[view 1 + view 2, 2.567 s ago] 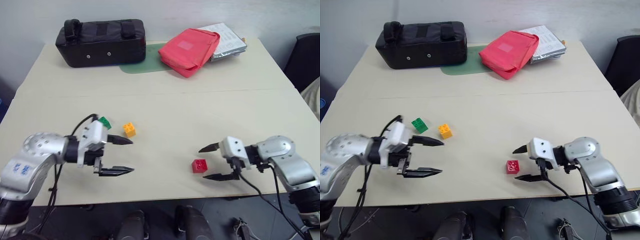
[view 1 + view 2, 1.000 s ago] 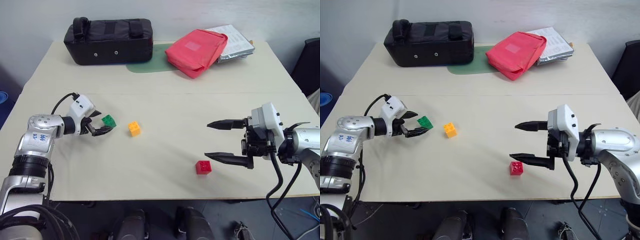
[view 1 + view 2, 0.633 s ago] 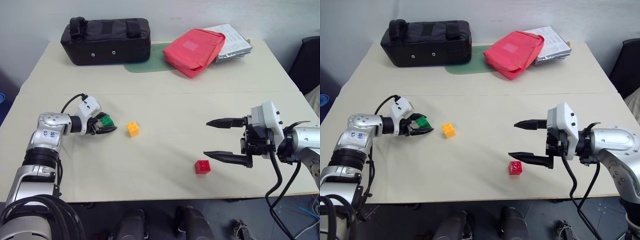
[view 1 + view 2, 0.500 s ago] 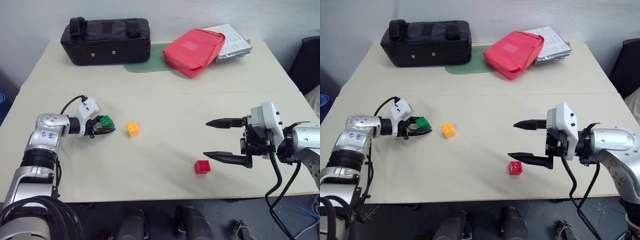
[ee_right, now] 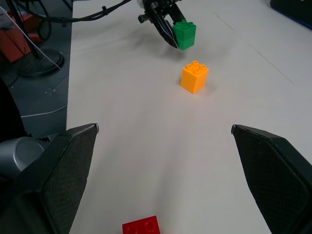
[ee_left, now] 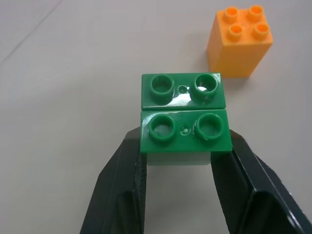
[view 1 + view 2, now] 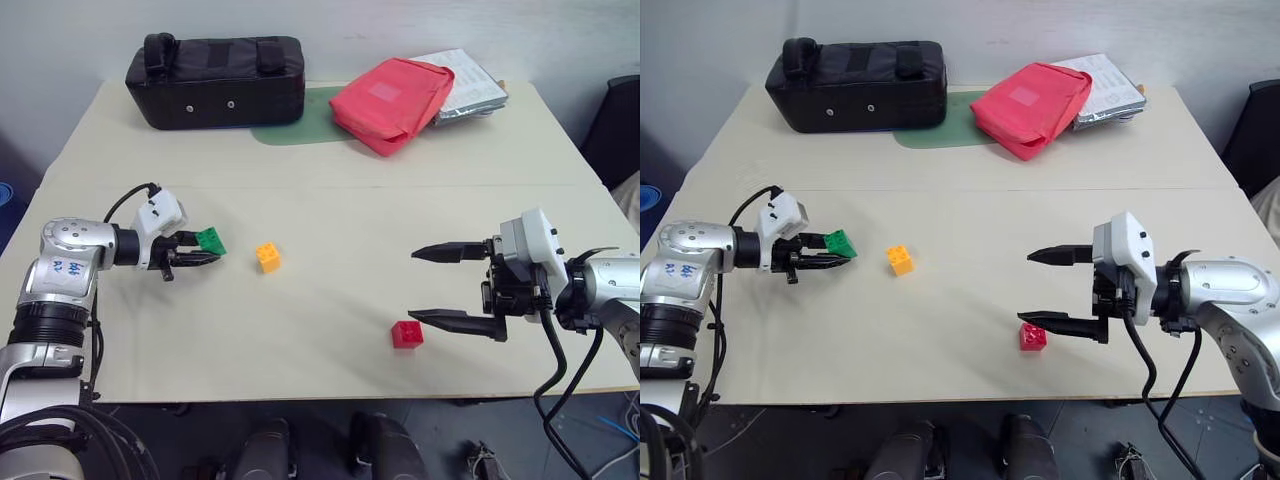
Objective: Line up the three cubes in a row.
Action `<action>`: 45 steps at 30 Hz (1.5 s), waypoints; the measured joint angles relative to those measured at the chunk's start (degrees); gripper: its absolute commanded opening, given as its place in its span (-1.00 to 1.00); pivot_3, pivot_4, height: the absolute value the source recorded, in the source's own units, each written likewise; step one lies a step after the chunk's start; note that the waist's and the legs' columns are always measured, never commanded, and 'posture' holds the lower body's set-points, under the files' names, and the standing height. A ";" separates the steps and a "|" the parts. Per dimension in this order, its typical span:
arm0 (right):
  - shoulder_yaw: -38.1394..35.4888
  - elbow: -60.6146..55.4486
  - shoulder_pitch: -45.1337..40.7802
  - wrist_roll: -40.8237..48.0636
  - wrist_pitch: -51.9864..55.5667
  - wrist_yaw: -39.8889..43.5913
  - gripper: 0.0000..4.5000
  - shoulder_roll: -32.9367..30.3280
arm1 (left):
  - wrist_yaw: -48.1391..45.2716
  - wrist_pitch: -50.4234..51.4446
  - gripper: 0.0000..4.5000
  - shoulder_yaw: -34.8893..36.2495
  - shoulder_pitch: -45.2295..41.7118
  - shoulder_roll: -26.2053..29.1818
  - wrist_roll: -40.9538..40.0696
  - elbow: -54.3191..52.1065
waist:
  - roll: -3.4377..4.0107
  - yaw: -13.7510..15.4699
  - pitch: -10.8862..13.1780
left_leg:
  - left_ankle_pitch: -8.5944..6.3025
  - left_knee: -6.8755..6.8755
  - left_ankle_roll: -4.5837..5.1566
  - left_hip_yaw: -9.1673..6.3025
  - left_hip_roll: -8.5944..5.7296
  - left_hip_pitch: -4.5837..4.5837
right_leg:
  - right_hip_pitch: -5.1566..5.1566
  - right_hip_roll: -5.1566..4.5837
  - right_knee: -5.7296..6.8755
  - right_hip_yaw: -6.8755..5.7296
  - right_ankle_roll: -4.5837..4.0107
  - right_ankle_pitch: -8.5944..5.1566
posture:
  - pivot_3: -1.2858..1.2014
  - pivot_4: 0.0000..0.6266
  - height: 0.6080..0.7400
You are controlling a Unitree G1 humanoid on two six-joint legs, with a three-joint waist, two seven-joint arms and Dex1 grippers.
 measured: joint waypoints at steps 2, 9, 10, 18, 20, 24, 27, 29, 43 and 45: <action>0.04 0.12 0.28 -0.57 -0.25 0.70 1.00 -0.18 | -2.98 2.73 -0.34 0.05 3.59 0.08 -3.56 -8.65 | 0.00 -0.10 0.00 | -0.01 0.00 0.01 0.00 0.00 -0.01 | 0.00 0.00 -0.02 0.03 0.00 0.00 | 0.03 -0.52 1.00; 0.07 -0.43 8.34 -5.13 -4.60 5.87 1.00 -3.77 | -5.75 10.03 -0.34 -5.78 8.60 0.04 -6.79 -30.95 | 0.00 0.29 0.00 | 0.02 0.01 -0.01 -0.04 -0.02 0.09 | 0.13 -0.01 -0.04 0.03 0.00 0.00 | 0.03 -0.52 1.00; 0.09 -0.47 9.90 -6.20 -5.51 6.59 1.00 -4.27 | -5.03 10.20 -0.34 -7.34 9.01 -0.35 -6.00 -32.85 | 0.00 0.27 0.00 | 0.02 0.01 0.00 -0.03 -0.03 0.10 | 0.14 -0.01 -0.04 0.05 0.00 0.00 | 0.03 -0.52 1.00; -0.06 -0.66 17.17 -12.22 -12.15 11.98 1.00 -7.82 | 3.12 14.83 -0.34 -18.47 9.64 -7.04 -0.35 -41.37 | -0.01 0.18 0.00 | 0.03 0.01 0.00 -0.03 -0.02 0.13 | 0.14 0.02 -0.06 0.08 0.00 0.00 | 0.03 -0.52 1.00; -0.06 -0.60 17.72 -12.73 -12.90 12.56 1.00 -7.90 | 4.65 15.46 -0.34 -20.41 9.88 -8.15 1.15 -41.48 | -0.01 0.12 0.00 | 0.03 0.01 -0.01 -0.03 -0.01 0.16 | 0.14 0.03 -0.09 0.08 -0.01 -0.01 | 0.03 -0.52 1.00; -0.04 0.28 16.95 -13.68 -14.02 12.81 1.00 -7.90 | 7.35 17.49 -0.34 -24.51 11.18 -10.76 3.53 -41.54 | -0.01 0.18 0.00 | 0.04 0.02 0.00 -0.03 -0.01 0.17 | 0.15 0.01 -0.11 0.08 -0.01 -0.01 | 0.03 -0.52 1.00; 0.01 1.10 16.70 -14.87 -14.66 12.64 1.00 -7.90 | 9.06 17.68 -0.34 -25.80 11.22 -11.75 5.04 -41.79 | -0.01 0.32 0.00 | 0.05 0.04 0.01 -0.06 -0.02 0.17 | 0.16 -0.01 -0.13 0.07 -0.02 -0.01 | 0.03 -0.52 1.00; 0.03 1.11 16.70 -15.30 -14.96 12.45 1.00 -7.90 | 9.64 17.70 -0.34 -25.88 11.23 -11.89 5.54 -41.90 | -0.01 0.30 0.00 | 0.05 0.05 0.01 -0.08 -0.02 0.18 | 0.20 -0.02 -0.13 0.06 -0.02 -0.01 | 0.03 -0.52 1.00; 1.78 1.69 14.80 -15.65 -15.01 10.56 1.00 -7.85 | 11.26 16.80 -0.18 -25.70 11.22 -13.29 5.73 -40.73 | -0.01 0.29 0.00 | 0.06 0.09 0.01 -0.13 -0.02 0.19 | 0.23 -0.04 -0.13 0.03 -0.02 -0.01 | 0.03 -0.52 1.00; 2.01 1.70 14.62 -15.67 -15.04 10.20 1.00 -7.82 | 11.14 16.94 0.11 -25.64 11.25 -13.19 5.57 -40.68 | -0.01 0.27 0.00 | 0.06 0.10 0.01 -0.13 -0.02 0.18 | 0.23 -0.04 -0.13 0.03 -0.02 -0.01 | 0.03 -0.52 1.00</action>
